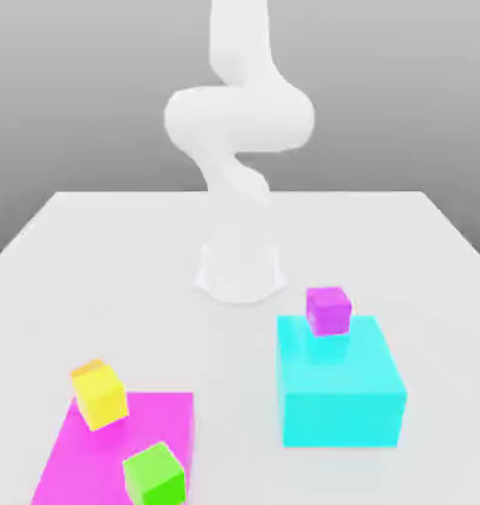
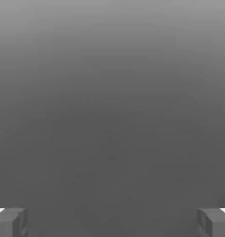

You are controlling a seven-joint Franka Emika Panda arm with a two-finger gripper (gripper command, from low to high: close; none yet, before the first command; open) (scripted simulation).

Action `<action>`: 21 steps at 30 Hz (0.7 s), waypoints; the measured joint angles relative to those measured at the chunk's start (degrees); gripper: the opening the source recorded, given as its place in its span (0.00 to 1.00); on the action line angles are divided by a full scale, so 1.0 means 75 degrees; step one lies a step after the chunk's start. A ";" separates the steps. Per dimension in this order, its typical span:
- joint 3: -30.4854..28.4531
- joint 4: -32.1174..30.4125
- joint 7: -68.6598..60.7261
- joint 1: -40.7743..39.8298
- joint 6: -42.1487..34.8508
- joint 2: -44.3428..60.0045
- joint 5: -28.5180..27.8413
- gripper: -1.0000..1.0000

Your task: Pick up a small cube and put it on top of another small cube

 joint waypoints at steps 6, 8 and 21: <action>-0.1057 -0.0690 -0.1849 0.0277 0.0781 0.1201 -0.0092 0.50; -0.1416 -0.0914 -0.2462 0.0365 0.1035 0.1586 -0.0105 0.50; -0.3629 -0.2370 -0.6770 0.0769 0.2687 0.4160 0.0269 0.50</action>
